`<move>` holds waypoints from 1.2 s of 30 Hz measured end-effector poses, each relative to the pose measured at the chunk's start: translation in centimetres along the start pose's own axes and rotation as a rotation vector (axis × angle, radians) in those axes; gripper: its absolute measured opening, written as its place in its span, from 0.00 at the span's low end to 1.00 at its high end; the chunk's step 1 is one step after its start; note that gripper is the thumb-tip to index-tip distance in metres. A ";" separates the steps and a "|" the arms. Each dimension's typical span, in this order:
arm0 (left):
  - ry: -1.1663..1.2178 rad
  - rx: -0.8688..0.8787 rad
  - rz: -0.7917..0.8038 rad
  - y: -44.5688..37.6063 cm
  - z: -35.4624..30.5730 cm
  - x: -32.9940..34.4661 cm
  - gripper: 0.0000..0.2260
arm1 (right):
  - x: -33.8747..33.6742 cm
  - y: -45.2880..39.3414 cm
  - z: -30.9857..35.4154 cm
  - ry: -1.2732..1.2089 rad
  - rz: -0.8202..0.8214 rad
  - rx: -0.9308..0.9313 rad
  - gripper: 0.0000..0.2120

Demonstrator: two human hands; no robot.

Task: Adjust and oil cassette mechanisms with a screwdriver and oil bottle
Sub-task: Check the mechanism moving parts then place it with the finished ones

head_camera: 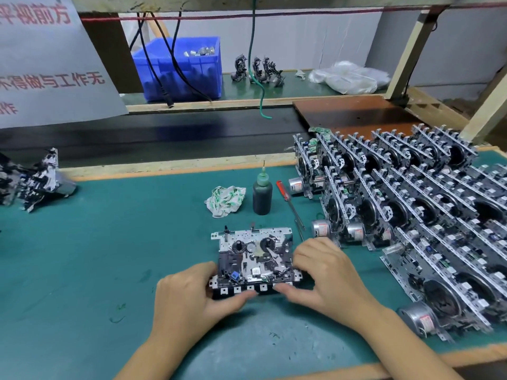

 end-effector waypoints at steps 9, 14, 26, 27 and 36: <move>0.382 -0.301 -0.082 -1.4 0.8 -1.9 0.31 | -0.1 -1.1 0.2 -0.871 0.066 0.601 0.30; 0.367 -0.392 -0.006 -1.3 1.2 -1.1 0.33 | 0.8 -1.4 0.1 -0.988 0.215 0.713 0.28; 0.059 -0.108 -0.082 -2.2 -0.4 -3.9 0.17 | -0.5 0.1 -0.9 -0.563 0.134 0.477 0.20; 0.136 -0.035 -0.063 -2.6 -0.9 -3.9 0.15 | -0.3 0.0 -0.5 -0.591 0.174 0.426 0.22; 0.400 0.152 0.073 -4.0 -3.5 -2.0 0.06 | 0.2 -2.7 0.4 -0.734 0.218 0.274 0.17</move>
Point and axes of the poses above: each hand's wrist, its own y-axis away from the middle knuckle, its own x-axis out of the palm, z = x × y, the point moved 5 cm from there along -y, towards the middle knuckle, and after that the axes turned 1 degree about x, right-handed, at the moved point
